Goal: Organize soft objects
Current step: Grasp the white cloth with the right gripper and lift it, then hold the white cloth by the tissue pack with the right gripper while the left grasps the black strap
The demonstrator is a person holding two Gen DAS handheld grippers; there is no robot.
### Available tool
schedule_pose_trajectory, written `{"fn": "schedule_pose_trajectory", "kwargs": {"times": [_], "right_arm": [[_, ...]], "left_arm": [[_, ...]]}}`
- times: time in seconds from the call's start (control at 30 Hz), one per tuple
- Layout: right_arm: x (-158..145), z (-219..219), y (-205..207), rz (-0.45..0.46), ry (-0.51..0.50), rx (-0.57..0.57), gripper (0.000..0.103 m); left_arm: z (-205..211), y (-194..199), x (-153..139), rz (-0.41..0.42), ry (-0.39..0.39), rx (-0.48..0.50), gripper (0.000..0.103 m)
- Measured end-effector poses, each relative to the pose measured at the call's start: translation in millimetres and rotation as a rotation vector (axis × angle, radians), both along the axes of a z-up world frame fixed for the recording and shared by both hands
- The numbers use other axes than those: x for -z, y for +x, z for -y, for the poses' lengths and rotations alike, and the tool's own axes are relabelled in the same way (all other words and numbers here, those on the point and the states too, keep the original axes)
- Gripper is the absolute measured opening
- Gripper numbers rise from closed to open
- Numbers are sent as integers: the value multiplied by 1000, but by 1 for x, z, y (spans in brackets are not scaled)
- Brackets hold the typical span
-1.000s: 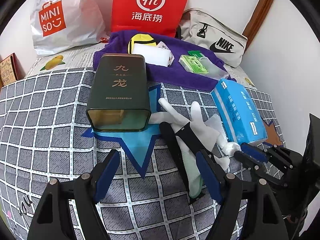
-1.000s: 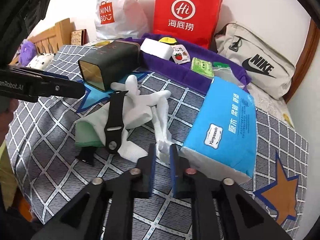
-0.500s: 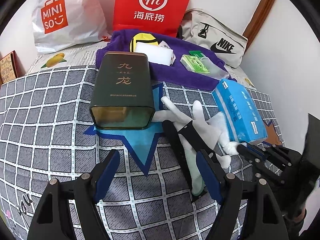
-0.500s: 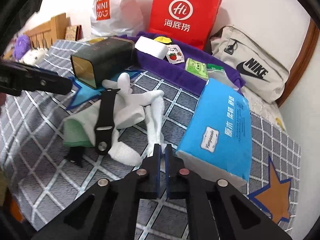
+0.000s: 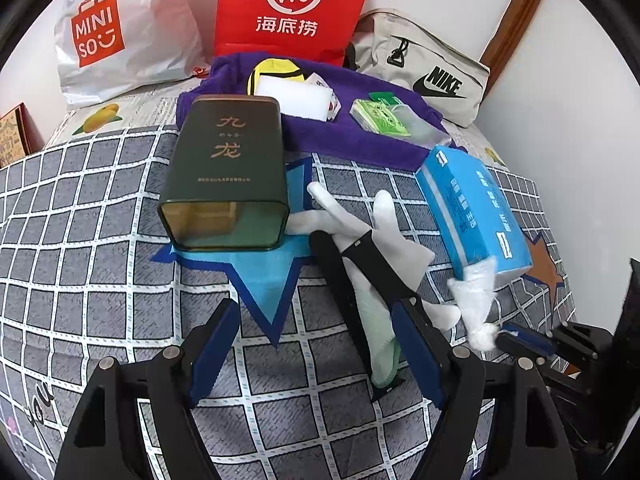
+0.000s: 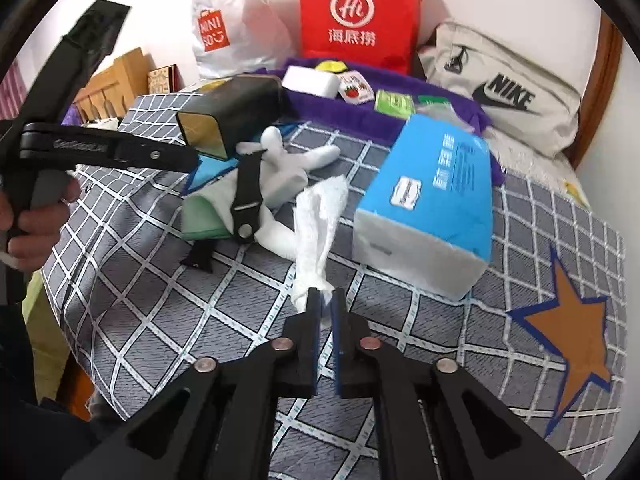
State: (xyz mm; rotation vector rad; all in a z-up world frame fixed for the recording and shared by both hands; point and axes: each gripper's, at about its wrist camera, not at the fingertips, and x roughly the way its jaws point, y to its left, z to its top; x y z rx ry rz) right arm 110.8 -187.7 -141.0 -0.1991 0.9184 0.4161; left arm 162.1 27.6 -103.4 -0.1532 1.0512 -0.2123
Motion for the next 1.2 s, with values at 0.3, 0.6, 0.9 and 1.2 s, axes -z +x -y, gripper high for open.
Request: {"fn": "schedule_pose_trajectory", "kwargs": {"times": [0.3,0.6,0.9,1.2], "right_arm": [[21,-5,14,-21,30,-29,44],[12,7,6,-8,76,-34,26],[-19,42,-8,72,97,5,26],[-20,79,-1,89,126,30,26]], "left_arm": [[-1,-3,1,-9,21,-13,77],[16,-5,-3,16,-8,45,77],[46,8,9,-7,-50,44,74],[65,20,16,-25,-50,23,44]]}}
